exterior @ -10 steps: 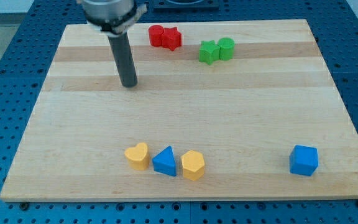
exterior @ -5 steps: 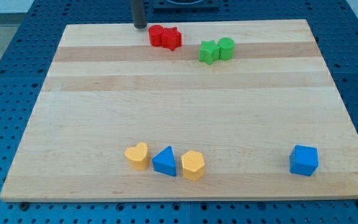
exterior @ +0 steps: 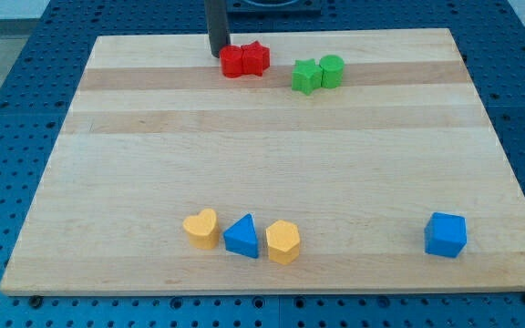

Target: Push red circle to the top of blue triangle

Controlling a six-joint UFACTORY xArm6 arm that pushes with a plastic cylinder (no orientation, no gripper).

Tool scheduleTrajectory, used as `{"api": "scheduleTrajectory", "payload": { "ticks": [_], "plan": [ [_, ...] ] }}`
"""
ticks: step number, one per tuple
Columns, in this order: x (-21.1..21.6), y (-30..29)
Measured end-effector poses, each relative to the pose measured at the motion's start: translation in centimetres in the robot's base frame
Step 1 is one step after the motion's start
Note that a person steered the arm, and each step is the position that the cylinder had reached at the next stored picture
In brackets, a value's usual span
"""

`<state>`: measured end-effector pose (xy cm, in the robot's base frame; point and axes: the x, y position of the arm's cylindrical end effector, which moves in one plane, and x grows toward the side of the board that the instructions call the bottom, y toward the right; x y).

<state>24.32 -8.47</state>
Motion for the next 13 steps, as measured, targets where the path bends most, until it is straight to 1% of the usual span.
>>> {"api": "scheduleTrajectory", "payload": {
  "ticks": [2,5,7,8,10,12,13],
  "plan": [
    [1.3,3.3],
    [9.3,3.8],
    [16.0,3.8],
    [17.8,2.6],
    [18.5,-1.9],
    [21.5,-6.4],
    [23.1,-6.4]
  ]
}}
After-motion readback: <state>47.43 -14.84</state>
